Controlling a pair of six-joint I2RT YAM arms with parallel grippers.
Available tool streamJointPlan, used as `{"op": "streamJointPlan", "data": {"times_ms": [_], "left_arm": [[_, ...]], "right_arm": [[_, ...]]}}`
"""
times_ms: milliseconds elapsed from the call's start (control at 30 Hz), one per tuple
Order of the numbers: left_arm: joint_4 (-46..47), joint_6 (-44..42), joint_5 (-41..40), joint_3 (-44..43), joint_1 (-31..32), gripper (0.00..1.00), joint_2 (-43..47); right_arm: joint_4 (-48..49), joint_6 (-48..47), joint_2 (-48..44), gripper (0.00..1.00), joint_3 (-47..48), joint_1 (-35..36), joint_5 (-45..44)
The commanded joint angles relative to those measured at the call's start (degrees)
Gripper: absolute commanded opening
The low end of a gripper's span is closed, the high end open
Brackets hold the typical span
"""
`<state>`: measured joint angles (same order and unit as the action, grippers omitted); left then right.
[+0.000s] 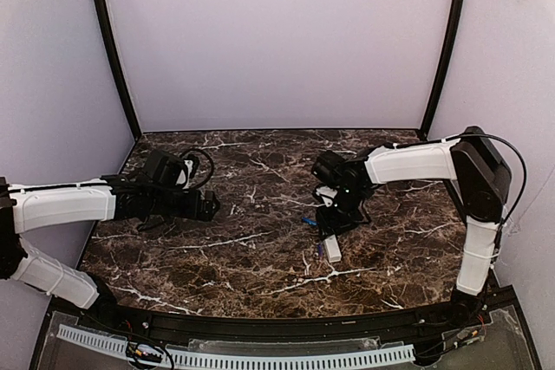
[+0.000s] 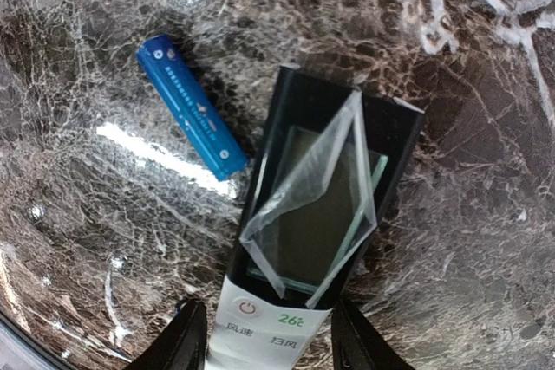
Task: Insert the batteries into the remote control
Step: Pick up the remote control from the center of the board.
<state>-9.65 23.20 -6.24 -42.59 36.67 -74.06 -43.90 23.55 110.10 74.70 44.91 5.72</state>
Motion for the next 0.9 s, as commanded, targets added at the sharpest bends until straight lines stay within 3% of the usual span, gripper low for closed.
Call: {"op": "streamJointPlan", "data": {"times_ms": [0,333,433,633,867], "left_arm": [[0.9,0.4,-1.3,1.3,0.4,1.0,2.0],[1.8,-0.1,-0.4,1.9,0.4,1.0,1.8],[4.0,-1.1,1.4,2.9,0.4,1.0,3.3],[12.8,-4.8,4.8,6.4,0.4,1.0,10.8],[29.2,-9.5,15.8,12.9,0.7,1.0,16.5]], "right_arm": [[-1.0,1.3,0.5,0.43,1.4,0.5,-2.0],[1.3,-0.2,-4.5,0.13,-0.3,-2.9,0.1],[4.2,-0.8,-7.9,0.09,-1.8,-5.4,3.3],[15.4,-0.6,-18.1,0.0,-5.4,-12.0,16.2],[34.7,6.1,-27.0,0.0,-10.9,-17.2,34.5]]}}
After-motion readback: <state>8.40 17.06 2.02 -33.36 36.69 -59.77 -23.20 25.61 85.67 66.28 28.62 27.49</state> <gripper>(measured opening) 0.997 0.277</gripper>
